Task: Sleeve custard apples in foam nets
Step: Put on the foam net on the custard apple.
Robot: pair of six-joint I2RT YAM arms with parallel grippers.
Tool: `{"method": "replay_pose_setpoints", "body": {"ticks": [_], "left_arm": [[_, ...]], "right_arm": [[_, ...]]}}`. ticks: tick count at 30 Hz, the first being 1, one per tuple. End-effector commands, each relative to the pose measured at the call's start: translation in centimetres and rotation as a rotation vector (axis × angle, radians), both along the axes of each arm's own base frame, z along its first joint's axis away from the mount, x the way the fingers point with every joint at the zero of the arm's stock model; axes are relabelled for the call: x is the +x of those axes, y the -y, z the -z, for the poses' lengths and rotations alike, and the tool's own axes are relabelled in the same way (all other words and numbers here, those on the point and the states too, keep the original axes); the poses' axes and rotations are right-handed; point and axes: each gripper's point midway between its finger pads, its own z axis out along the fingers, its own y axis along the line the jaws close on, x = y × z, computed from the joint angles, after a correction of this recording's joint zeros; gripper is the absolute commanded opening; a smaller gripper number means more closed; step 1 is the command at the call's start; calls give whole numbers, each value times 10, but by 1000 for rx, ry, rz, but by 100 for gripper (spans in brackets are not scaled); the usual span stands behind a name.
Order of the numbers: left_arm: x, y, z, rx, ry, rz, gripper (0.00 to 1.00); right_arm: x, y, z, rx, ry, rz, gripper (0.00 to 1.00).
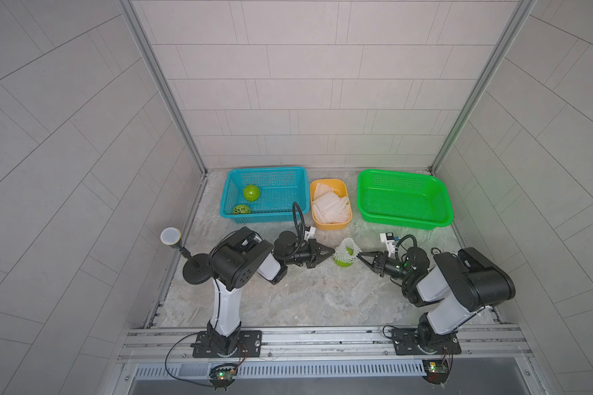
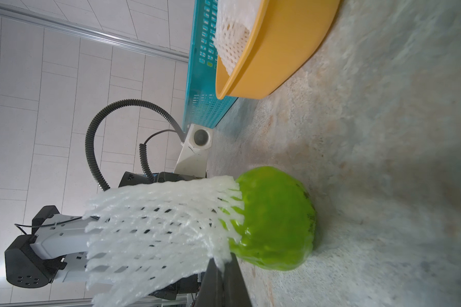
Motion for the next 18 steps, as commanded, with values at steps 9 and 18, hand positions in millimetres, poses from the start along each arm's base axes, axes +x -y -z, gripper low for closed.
{"method": "replay_pose_setpoints", "body": {"ticks": [9,18], "left_arm": [[0,1,6,-2,24,9,0],[8,3,18,9,0,-5,0]], "right_arm": [[6,1,6,-13,10,6,0],[15,2,19,-23,-31,22,0]]}}
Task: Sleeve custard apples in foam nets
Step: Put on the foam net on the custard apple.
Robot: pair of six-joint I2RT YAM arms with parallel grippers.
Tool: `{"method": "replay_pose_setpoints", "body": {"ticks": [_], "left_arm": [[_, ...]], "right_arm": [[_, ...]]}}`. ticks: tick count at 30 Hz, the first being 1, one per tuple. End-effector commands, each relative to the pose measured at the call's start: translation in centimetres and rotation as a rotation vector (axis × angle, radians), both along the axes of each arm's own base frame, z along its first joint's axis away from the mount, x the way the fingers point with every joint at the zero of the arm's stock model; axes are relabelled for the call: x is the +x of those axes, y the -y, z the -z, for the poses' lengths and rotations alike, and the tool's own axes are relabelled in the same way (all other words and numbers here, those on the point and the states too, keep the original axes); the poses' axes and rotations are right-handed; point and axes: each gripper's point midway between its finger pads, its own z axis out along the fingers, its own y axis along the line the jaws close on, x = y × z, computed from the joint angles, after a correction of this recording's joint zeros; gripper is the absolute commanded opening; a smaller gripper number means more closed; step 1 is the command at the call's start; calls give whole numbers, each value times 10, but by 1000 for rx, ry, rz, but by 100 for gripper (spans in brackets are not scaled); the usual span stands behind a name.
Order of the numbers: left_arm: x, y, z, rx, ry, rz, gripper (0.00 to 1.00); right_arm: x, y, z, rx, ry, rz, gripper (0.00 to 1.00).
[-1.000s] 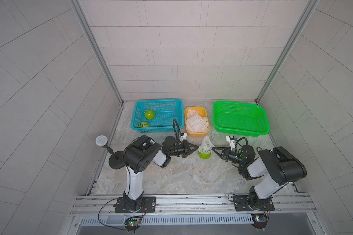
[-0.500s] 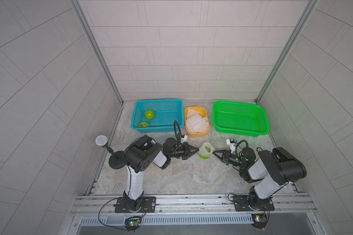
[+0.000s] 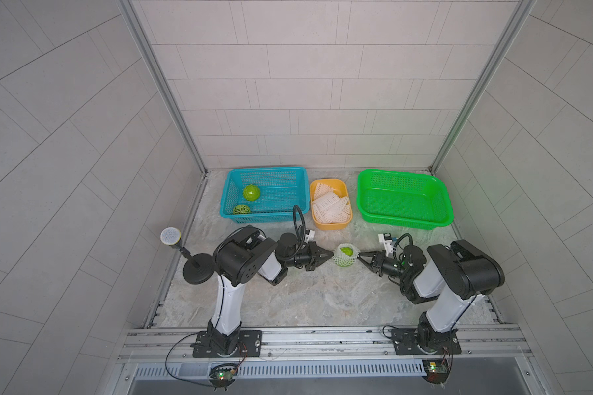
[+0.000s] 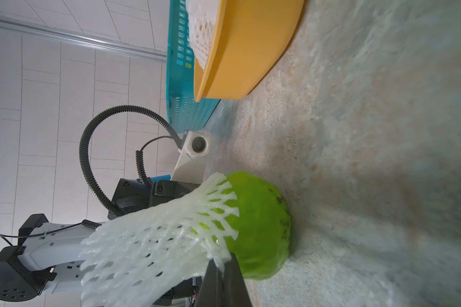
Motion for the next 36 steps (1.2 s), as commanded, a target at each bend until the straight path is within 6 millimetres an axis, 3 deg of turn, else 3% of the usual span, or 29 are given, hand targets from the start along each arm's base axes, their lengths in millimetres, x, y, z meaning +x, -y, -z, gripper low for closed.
{"method": "replay_pose_setpoints", "body": {"ticks": [1,7,23,30,36], "left_arm": [[7,3,-6,-24,47,0,0],[4,1,3,-10,20,3,0],[-1,0,13,15,-8,22,0],[-6,-5,29,116,-25,38,0],[-5,-2,32,107,-35,43,0]], "right_arm": [[4,1,1,-7,19,10,0],[1,1,18,-19,-35,5,0],[-2,0,35,-40,-76,-3,0],[-4,-1,46,-71,-100,-6,0],[-6,-3,53,-98,-120,-19,0]]}}
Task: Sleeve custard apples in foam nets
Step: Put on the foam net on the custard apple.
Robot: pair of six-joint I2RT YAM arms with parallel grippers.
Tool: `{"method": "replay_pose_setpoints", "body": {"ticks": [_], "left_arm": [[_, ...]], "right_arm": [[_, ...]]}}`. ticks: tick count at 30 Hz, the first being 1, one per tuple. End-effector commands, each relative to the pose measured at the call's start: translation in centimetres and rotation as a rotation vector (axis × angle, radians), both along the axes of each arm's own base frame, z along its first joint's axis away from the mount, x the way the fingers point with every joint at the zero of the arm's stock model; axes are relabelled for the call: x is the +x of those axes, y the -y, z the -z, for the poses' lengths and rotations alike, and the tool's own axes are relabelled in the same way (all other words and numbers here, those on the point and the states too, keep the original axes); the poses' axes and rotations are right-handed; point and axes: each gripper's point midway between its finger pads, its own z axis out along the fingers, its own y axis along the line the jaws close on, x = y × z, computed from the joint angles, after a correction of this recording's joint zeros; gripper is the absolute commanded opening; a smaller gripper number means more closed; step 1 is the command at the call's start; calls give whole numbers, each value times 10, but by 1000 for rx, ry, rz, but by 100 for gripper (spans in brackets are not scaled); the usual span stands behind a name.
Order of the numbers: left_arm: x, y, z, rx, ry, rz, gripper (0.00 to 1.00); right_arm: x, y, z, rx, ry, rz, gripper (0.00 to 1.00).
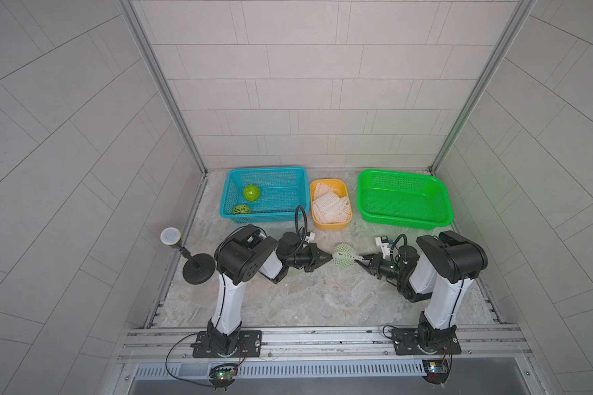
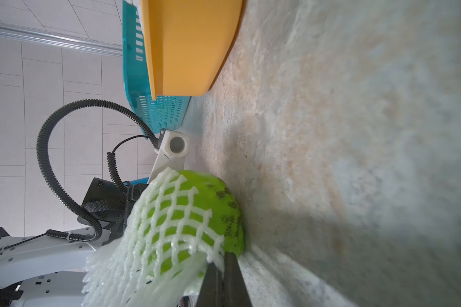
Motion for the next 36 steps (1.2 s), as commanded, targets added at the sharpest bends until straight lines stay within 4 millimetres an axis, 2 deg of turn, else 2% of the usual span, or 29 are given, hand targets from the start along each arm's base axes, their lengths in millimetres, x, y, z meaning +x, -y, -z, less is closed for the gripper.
{"method": "replay_pose_setpoints", "body": {"ticks": [1,4,15,19,26,36], "left_arm": [[-4,1,12,32,-21,19,0],[-4,2,11,29,-18,20,0],[-4,2,-3,-9,4,16,0],[-5,1,0,1,-4,14,0],[-2,1,7,33,-7,15,0],[2,3,20,117,-8,14,0]], "right_arm": [[-10,-2,21,-45,-72,-16,0],[-13,-1,26,-70,-90,-25,0],[-23,3,19,-141,-87,-48,2],[-26,8,24,-211,-96,-56,2],[-17,4,18,-287,-57,-75,4],[3,2,12,-243,-28,-4,6]]}}
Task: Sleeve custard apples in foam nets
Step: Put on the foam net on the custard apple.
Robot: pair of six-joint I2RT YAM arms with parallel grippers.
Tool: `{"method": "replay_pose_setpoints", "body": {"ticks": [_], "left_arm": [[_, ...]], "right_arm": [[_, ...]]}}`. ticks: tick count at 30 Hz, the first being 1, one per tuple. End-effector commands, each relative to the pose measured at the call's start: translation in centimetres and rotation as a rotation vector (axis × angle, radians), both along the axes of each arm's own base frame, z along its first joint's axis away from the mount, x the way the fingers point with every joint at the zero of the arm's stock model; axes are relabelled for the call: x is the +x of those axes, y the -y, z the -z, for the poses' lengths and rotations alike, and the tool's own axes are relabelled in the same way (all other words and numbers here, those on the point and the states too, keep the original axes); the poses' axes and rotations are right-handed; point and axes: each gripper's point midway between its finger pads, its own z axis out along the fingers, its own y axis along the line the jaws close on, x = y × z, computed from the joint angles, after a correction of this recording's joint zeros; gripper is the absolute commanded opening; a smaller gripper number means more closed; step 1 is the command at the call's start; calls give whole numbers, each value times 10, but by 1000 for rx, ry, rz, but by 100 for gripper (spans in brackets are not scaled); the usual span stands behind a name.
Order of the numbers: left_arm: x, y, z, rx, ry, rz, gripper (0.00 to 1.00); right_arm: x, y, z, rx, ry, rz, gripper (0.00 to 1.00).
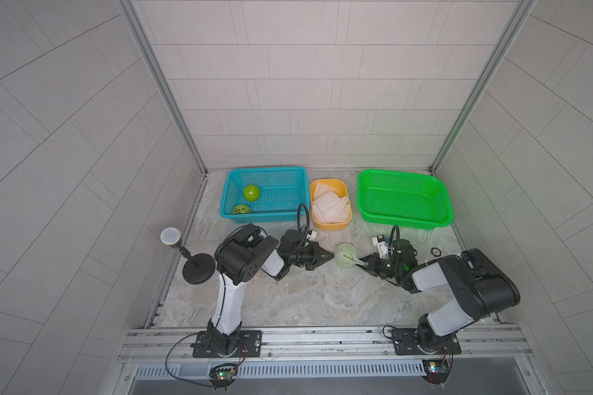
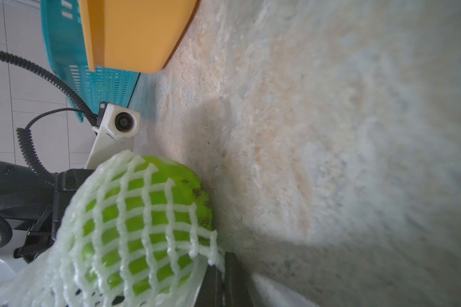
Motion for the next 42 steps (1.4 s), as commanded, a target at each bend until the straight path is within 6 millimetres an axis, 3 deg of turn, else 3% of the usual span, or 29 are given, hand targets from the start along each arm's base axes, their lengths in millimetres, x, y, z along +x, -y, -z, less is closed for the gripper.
{"method": "replay_pose_setpoints", "body": {"ticks": [1,11,18,24,30,38,39,40,42], "left_arm": [[-6,-5,19,100,-22,5,0],[-6,-15,33,223,-18,3,0],[-2,-17,29,257,10,3,1],[-1,-15,20,245,27,3,6],[-1,-13,15,233,35,7,19],[-3,-15,14,234,35,3,24],[-3,-17,13,236,34,-2,25],[-5,-18,13,237,33,-2,26],[-7,-20,10,241,37,-9,29]], "right_arm": [[10,0,-5,18,33,37,7],[11,4,-5,-5,37,61,10],[10,10,-9,-67,48,66,17],[7,17,-17,-144,57,53,21],[0,27,-25,-232,70,39,27],[-14,53,-43,-450,81,32,49],[-15,56,-47,-476,88,33,54],[-17,59,-51,-502,93,33,71],[-21,64,-61,-551,108,28,76]]}}
